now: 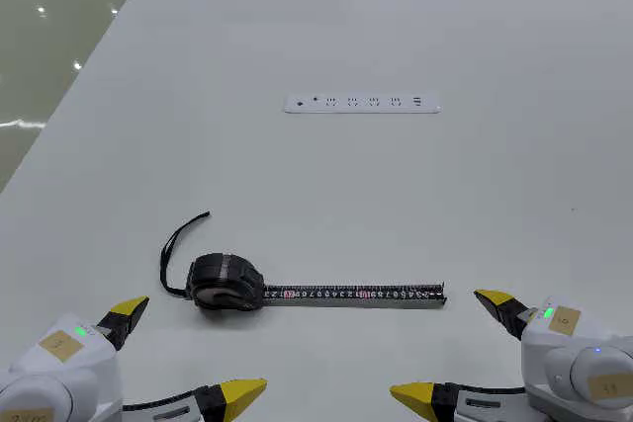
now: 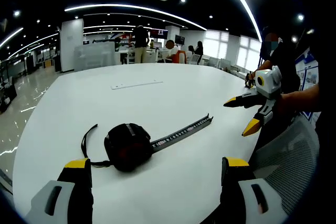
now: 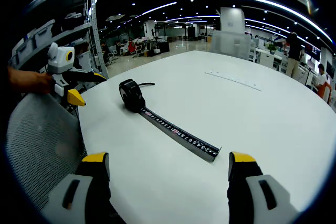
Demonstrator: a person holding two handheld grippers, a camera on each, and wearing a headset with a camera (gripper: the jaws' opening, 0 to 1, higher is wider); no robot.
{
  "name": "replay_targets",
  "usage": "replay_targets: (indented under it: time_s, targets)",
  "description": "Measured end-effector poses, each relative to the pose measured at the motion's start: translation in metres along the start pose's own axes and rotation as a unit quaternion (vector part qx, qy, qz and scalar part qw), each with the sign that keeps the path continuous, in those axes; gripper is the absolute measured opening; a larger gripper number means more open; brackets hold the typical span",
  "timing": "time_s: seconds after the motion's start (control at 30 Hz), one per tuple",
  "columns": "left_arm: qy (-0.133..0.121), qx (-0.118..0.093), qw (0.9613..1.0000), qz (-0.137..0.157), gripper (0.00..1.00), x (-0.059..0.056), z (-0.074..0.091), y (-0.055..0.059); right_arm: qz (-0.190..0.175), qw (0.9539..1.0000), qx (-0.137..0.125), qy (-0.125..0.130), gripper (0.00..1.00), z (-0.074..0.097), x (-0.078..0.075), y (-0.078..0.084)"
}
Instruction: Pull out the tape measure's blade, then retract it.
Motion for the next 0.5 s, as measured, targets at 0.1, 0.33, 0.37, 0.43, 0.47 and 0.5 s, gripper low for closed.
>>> replay_targets:
  time_s: [0.1,0.33,0.37,0.43,0.47,0.5]
  targets:
    - [0.001,-0.001,1.0000,0.003,1.00,-0.0010,-0.0007,-0.0003,0.001,1.0000,0.001,0.000,0.96,-0.0001,0.0002,0.0000]
    - [-0.002,-0.007,0.9999,0.010,1.00,-0.0031,-0.0020,-0.0018,-0.001,1.0000,0.000,-0.002,0.95,-0.0004,0.0005,0.0009]
    - [-0.003,-0.006,0.9999,0.009,1.00,-0.0036,-0.0023,-0.0019,0.000,1.0000,0.000,-0.003,0.95,-0.0006,0.0006,0.0010]
    - [-0.001,-0.002,1.0000,0.008,1.00,-0.0055,-0.0037,-0.0013,0.001,1.0000,0.001,-0.005,0.95,-0.0013,0.0008,0.0011]
    - [0.001,0.000,1.0000,0.008,1.00,-0.0064,-0.0043,-0.0010,0.000,1.0000,0.000,-0.006,0.95,-0.0016,0.0009,0.0010]
    - [0.001,0.002,1.0000,0.007,1.00,-0.0077,-0.0049,-0.0008,0.002,1.0000,-0.003,-0.006,0.94,-0.0020,0.0007,0.0005]
Point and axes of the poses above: the centre of the closed fingertips' face, and the gripper's own axes: z roughly backward along the fingers, x roughly to its left, y roughly out of its underside, the point moved 9 cm from there along z, roughly backward along the fingers, and after that the axes turned 11 degrees about z, right-handed, at the moved point
